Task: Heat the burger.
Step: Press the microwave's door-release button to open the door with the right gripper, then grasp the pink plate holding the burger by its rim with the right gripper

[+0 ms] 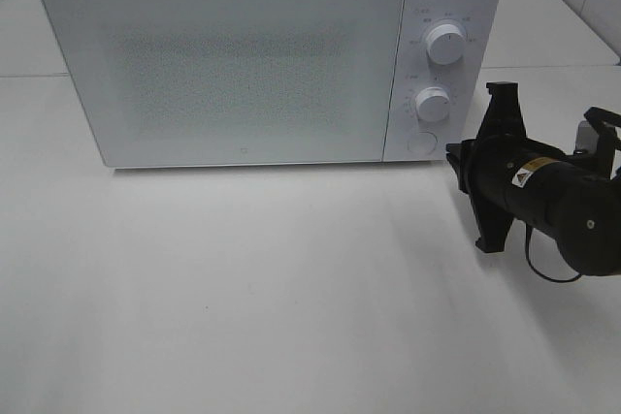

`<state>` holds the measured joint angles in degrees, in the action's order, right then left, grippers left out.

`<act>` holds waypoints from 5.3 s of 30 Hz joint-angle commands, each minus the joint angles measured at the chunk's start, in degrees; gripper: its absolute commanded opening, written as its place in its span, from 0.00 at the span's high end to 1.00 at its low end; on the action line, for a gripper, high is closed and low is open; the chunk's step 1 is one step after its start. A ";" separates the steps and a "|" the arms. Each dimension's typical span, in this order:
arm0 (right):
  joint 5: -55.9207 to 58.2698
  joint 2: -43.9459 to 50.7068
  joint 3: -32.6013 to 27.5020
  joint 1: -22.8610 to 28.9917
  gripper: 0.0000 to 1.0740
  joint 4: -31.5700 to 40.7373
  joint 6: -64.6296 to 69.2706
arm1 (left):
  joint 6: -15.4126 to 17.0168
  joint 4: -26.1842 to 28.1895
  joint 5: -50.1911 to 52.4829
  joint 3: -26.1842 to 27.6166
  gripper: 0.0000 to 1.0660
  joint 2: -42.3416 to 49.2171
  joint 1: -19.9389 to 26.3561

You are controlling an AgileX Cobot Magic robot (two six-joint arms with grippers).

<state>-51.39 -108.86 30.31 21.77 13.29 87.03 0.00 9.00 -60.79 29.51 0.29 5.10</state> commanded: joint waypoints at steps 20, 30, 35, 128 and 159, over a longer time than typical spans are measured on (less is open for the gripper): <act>1.26 -9.68 10.31 0.06 1.00 1.60 -1.38 | 0.00 -0.11 0.06 -0.06 0.04 0.52 0.11; 1.03 -12.72 13.98 0.06 1.00 4.01 -2.35 | 0.00 -0.11 0.06 -0.06 0.04 0.52 0.11; -0.23 -12.95 14.27 0.06 1.00 6.30 -3.90 | 0.00 -0.11 0.06 -0.06 0.04 0.52 0.11; -3.90 -6.47 11.86 0.86 1.00 3.21 -7.10 | 0.00 -0.11 0.06 -0.06 0.04 0.52 0.11; 45.03 22.29 3.72 0.69 0.99 -5.96 -36.10 | 0.00 -0.11 0.06 -0.06 0.04 0.52 0.11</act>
<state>-7.85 -87.26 34.15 22.75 7.56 53.06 0.00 9.00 -60.79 29.51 0.29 5.10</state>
